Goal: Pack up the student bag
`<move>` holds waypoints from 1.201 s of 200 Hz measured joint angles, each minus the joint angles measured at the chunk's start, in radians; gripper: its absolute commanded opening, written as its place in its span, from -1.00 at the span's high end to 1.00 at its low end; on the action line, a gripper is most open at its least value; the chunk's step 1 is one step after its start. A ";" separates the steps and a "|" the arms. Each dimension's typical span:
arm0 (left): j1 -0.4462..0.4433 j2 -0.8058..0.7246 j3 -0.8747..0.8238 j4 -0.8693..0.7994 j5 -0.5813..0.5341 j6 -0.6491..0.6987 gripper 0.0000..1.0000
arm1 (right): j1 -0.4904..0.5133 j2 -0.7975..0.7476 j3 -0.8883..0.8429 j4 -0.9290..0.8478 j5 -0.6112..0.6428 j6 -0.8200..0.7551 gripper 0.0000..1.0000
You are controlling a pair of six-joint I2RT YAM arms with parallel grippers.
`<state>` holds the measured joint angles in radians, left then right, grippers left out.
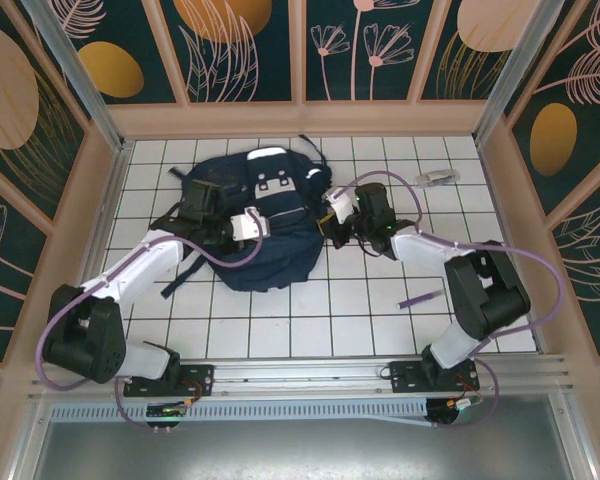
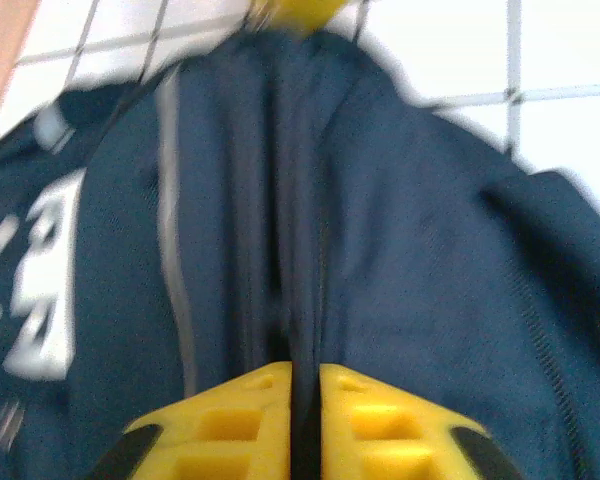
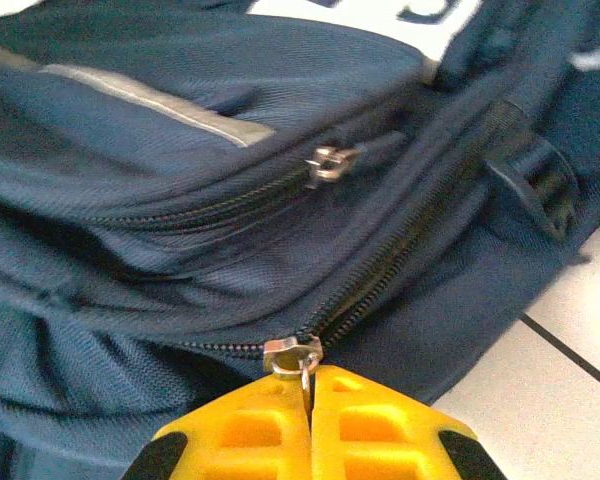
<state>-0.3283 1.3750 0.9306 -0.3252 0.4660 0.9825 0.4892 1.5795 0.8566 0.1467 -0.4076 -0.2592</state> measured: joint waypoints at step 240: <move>-0.083 0.000 -0.118 0.153 -0.031 -0.019 1.00 | 0.020 0.114 0.079 -0.003 -0.012 -0.042 0.78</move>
<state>-0.4114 1.3750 0.8124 -0.1719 0.4347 0.9634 0.5095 1.6939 0.9352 0.1436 -0.4194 -0.3012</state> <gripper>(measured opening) 0.047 0.108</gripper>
